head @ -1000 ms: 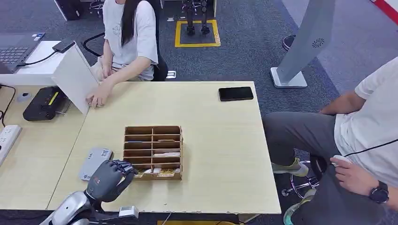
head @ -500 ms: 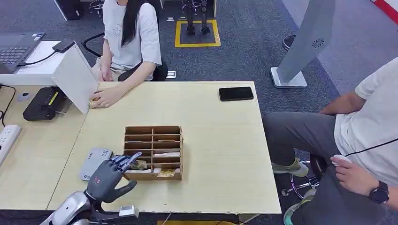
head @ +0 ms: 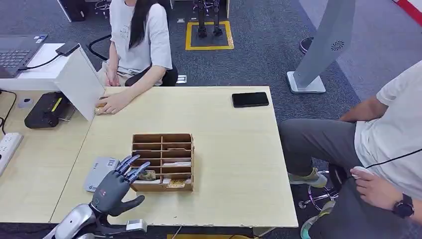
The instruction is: Pass the card to the sensor for recognition and then transmit it.
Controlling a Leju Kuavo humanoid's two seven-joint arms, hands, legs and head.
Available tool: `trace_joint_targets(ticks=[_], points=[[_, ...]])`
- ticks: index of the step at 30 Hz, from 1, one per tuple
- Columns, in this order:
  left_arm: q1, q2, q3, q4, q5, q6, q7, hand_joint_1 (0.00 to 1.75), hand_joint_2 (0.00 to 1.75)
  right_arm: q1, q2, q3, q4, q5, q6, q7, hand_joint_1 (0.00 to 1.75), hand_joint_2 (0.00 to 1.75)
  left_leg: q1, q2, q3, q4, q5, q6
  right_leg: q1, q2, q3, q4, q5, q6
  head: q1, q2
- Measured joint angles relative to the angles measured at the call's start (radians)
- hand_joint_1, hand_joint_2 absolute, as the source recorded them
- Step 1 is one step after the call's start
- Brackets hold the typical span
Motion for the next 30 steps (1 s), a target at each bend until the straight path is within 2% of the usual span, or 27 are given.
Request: trace_joint_targets(ticks=[11,21,30], points=[[0.001,0.015,0.000,0.000,0.001,0.011,0.000,0.00,1.75,0.000,-0.002,0.006,0.000,0.000,0.000,-0.002,0.00,0.00,0.000,0.000,0.000,0.000,0.000,0.000,0.000,0.000,0.000,0.000,0.000,0.000,0.000,0.000],[0.025,0.107,0.006,-0.023,0.015,0.024,-0.002,0.00,1.75,0.002,-0.006,0.008,0.000,0.000,0.002,-0.007,0.00,0.00,0.000,0.000,0.000,0.000,0.000,0.000,0.000,0.000,0.000,0.000,0.000,0.000,0.000,0.000],[0.042,0.127,0.021,-0.035,0.010,0.022,-0.002,0.00,1.75,0.002,-0.007,0.008,0.000,0.000,0.000,-0.007,0.00,0.00,0.000,0.000,0.000,0.000,0.000,0.000,0.000,0.000,0.000,0.000,0.000,0.000,0.000,0.000]])
